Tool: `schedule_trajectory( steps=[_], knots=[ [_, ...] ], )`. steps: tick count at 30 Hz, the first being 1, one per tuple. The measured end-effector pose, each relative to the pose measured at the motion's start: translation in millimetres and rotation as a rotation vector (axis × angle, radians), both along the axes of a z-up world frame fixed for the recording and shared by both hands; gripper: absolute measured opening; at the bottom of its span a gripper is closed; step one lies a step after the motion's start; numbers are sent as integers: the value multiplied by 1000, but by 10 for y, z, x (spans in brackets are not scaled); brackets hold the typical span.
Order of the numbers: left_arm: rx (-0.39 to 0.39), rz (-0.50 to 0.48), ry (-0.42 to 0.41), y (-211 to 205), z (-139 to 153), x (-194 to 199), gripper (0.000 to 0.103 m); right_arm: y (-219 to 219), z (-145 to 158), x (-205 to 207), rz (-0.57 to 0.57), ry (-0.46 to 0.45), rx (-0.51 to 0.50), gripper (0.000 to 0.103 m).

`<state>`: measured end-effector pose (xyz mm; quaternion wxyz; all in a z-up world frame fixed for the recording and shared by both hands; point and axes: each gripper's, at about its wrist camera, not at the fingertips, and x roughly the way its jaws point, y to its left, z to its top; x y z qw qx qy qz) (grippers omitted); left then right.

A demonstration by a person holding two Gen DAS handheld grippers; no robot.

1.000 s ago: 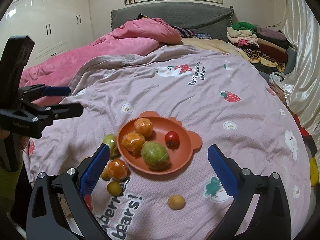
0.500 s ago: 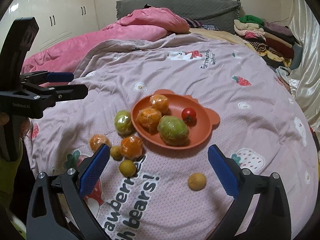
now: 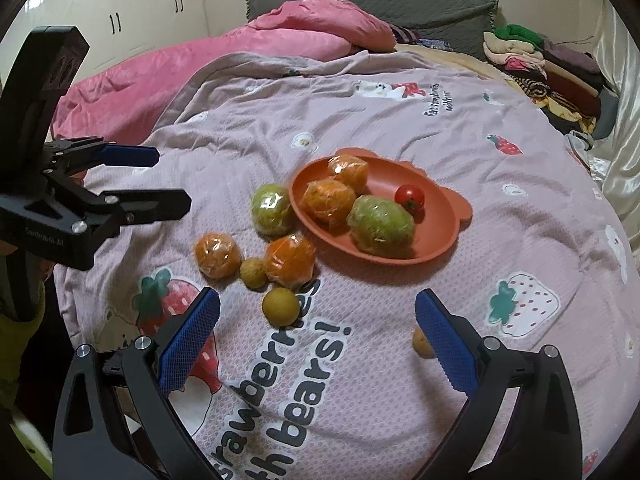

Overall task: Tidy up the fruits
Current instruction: 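Grasp a wrapped orange with the left gripper while the right grasps a small yellow fruit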

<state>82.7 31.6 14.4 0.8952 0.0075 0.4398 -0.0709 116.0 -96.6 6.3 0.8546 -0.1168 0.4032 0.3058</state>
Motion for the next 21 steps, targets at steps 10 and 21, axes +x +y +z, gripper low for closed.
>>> schedule_trajectory(
  steps=[10, 21],
  knots=[
    [-17, -34, 33, -7, -117, -35, 87, 156, -275, 3, 41, 44, -50, 69],
    [-49, -122, 101, -121, -330, 3, 53, 257, -423, 38, 104, 90, -49, 24]
  ],
)
